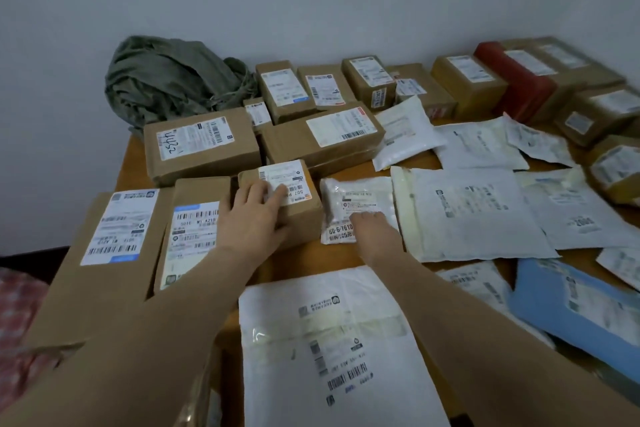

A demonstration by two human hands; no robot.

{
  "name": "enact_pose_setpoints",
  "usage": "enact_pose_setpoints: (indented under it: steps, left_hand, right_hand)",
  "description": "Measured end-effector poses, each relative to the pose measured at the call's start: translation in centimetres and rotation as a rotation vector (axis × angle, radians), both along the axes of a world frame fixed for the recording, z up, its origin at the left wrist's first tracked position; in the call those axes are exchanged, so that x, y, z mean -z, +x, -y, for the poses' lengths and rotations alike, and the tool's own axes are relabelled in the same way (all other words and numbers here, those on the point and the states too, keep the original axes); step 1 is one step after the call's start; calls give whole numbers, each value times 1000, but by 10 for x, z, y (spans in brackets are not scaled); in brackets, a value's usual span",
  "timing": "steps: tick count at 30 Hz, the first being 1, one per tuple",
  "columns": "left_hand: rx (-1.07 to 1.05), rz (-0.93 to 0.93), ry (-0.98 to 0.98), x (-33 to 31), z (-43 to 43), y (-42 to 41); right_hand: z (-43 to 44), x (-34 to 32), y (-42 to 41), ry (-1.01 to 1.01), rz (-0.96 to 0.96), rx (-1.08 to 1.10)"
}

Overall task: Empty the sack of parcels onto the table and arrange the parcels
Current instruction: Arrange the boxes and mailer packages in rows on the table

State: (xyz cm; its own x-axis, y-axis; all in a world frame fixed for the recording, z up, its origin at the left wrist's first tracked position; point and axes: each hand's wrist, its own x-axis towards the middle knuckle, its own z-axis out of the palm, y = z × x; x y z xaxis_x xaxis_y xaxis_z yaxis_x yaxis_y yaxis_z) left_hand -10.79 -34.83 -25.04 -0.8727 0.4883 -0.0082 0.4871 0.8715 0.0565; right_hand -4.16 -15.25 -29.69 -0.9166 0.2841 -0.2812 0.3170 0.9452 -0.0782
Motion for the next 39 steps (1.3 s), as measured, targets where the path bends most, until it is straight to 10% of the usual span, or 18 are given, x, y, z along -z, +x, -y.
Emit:
enact_pose_setpoints:
  steps: [7, 18, 24, 32, 39]
  left_hand:
    - [28, 9, 52, 2, -5, -2]
    - [46, 3, -2, 2, -15, -3]
    - [419, -129, 73, -1, -45, 31]
    - [641, 434, -286, 25, -86, 108]
    - [756, 399, -267, 35, -99, 129]
  right_hand:
    - [-11, 7, -2, 173, -139, -54]
    - [-17, 5, 10, -186, 26, -83]
    - [-23, -7, 70, -237, -514, 237]
    - [-55, 13, 179, -17, -59, 485]
    - [-31, 16, 201, -259, -312, 406]
